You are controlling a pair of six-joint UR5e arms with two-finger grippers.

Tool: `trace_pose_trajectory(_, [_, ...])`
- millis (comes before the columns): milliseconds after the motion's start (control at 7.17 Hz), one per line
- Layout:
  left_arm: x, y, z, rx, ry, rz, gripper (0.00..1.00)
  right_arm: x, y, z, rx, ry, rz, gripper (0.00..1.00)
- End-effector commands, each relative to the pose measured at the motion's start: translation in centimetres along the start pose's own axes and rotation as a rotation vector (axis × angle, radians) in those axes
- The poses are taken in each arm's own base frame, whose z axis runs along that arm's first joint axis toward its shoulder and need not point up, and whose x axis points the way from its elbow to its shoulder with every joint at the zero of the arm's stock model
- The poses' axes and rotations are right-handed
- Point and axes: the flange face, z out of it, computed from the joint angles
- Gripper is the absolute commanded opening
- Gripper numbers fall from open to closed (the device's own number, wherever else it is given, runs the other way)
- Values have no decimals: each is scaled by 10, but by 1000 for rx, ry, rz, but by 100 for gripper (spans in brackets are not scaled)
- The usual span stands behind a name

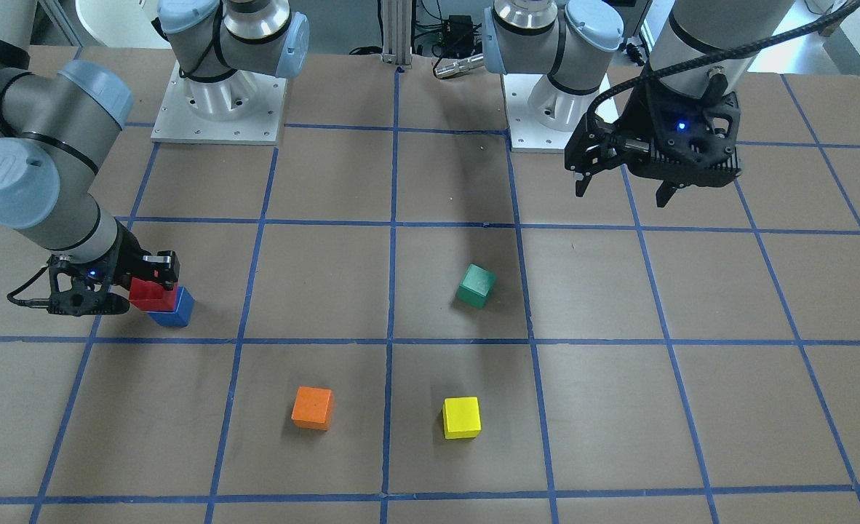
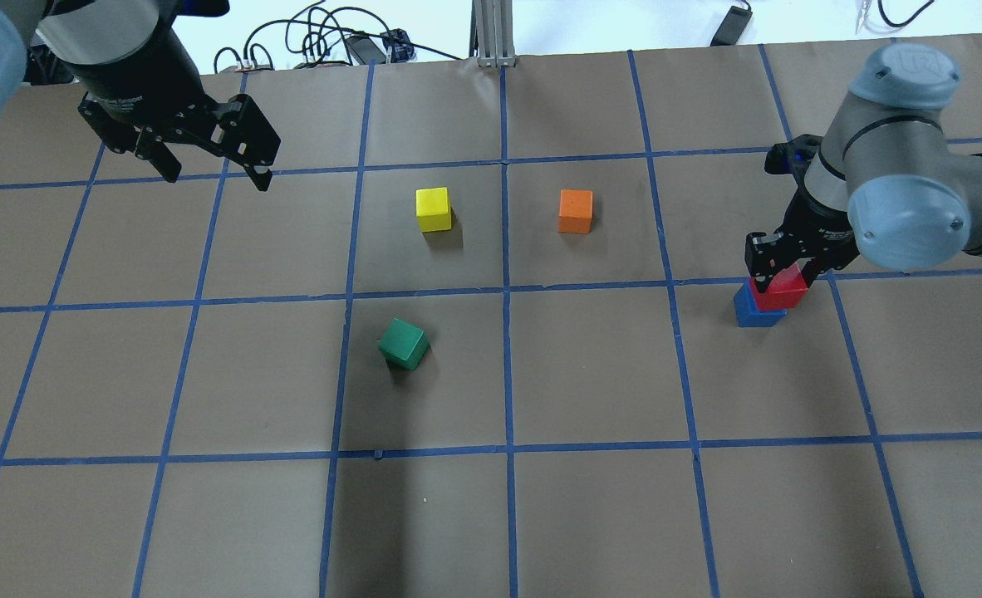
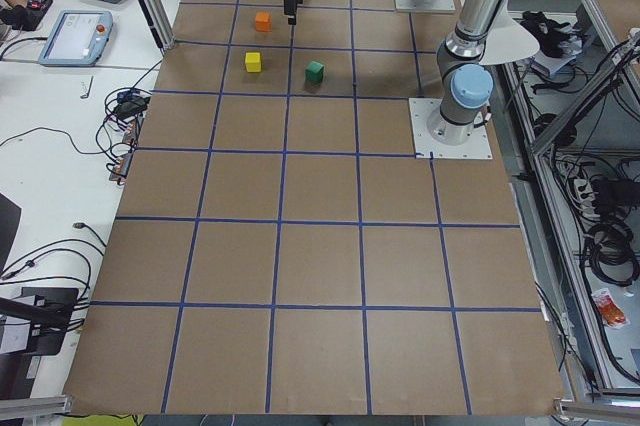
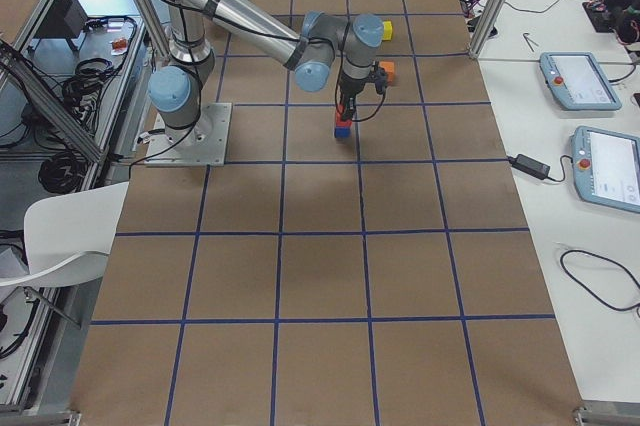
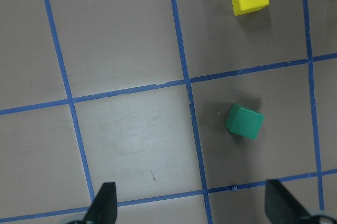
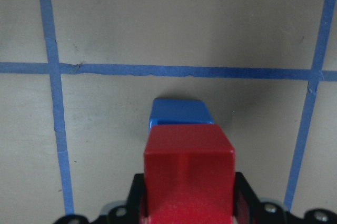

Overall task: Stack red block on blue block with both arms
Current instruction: 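Open the right gripper and lift it off the stacked cubes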

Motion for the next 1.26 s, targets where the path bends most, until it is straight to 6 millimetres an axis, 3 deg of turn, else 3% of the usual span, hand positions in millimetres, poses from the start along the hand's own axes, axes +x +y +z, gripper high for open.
trace_pose_trajectory(0, [0,0,-1,3,-1,1,100,0,1,3,-7,-1,-1,77])
trace_pose_trajectory(140, [0,-1,-2,7,-1,0,100,0,2,3,-6,0,-1,93])
trace_pose_trajectory(279, [0,-1,-2,12,-2,0,100,0,2,3,-8,1,-1,96])
trace_pose_trajectory(558, [0,-1,-3,14,-2,0,100,2,1,-33,2,7,-1,100])
trace_pose_trajectory(837, [0,-1,-3,15,-3,0,100,1,-5,-126,-46,-3,-11,100])
trace_pose_trajectory(977, [-1,-2,-4,16,-3,-2,100,-10,-3,-168,-58,-7,-26,100])
trace_pose_trajectory(1116, [-1,-2,-4,16,-4,-2,100,-42,3,-199,-32,19,-81,100])
